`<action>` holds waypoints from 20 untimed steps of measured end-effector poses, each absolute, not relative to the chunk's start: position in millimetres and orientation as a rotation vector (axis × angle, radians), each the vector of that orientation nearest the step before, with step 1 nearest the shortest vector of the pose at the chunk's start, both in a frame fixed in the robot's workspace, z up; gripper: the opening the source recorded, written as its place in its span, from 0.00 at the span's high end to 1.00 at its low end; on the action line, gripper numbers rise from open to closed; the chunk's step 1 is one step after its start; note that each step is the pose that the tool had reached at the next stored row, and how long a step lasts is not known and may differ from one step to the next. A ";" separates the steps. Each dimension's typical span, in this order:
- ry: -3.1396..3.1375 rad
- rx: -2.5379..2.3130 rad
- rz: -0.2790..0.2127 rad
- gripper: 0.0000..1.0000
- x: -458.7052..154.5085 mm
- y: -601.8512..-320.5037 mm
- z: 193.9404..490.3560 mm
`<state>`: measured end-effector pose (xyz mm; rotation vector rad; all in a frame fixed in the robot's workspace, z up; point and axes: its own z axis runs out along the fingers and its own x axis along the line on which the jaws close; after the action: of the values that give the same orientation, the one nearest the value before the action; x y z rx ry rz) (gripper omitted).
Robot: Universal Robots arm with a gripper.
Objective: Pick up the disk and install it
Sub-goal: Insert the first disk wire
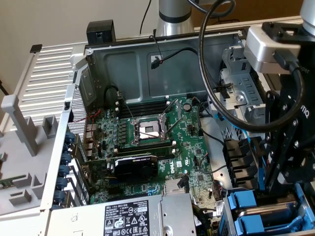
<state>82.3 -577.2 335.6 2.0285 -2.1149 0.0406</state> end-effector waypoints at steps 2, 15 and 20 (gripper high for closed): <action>-2.112 2.031 0.041 0.83 82.2 -577.2 335.6; -2.102 2.042 0.042 0.83 81.6 -576.3 333.9; -2.101 2.043 0.043 0.83 81.6 -575.7 333.9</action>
<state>81.6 -575.7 333.9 2.0435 -2.1006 0.0428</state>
